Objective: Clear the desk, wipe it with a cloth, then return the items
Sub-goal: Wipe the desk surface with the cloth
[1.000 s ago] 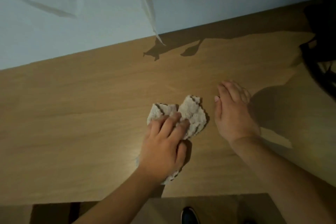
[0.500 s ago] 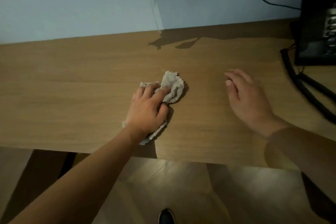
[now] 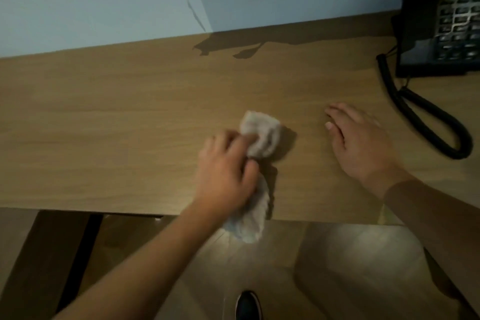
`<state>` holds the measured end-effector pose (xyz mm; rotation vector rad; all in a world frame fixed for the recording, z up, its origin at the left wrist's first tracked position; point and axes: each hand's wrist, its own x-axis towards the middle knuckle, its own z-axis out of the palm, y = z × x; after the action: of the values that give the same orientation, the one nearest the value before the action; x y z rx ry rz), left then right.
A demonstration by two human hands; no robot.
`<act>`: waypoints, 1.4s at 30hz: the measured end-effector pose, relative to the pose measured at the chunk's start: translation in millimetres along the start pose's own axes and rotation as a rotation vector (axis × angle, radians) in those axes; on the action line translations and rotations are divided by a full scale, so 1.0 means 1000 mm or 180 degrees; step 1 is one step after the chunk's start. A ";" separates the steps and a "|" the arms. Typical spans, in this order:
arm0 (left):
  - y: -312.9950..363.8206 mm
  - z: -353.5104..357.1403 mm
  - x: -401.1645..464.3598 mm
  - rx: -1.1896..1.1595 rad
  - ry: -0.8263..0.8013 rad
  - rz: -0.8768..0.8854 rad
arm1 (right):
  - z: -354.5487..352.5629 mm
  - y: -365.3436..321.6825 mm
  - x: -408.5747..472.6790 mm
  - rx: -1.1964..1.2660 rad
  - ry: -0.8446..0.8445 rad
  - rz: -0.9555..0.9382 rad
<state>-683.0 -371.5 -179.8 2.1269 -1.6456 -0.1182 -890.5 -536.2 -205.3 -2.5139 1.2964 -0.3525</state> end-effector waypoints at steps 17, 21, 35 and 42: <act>-0.046 0.025 0.186 0.0455 -0.0058 -0.0350 | 0.007 0.005 0.002 0.0036 0.0231 0.0159; -0.026 0.056 0.246 0.0725 -0.0221 -0.0507 | 0.006 0.005 0.002 -0.0143 0.0140 0.0163; 0.053 0.096 0.275 0.0462 -0.0792 0.0374 | 0.005 0.007 0.004 -0.0088 0.0187 0.0015; 0.031 0.047 0.206 -0.0414 -0.1521 0.1461 | 0.006 0.007 0.003 -0.0062 0.0296 0.0022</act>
<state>-667.5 -583.8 -168.4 1.6518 -2.2821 -0.6067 -891.8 -541.9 -213.1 -2.5358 1.3486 -0.4623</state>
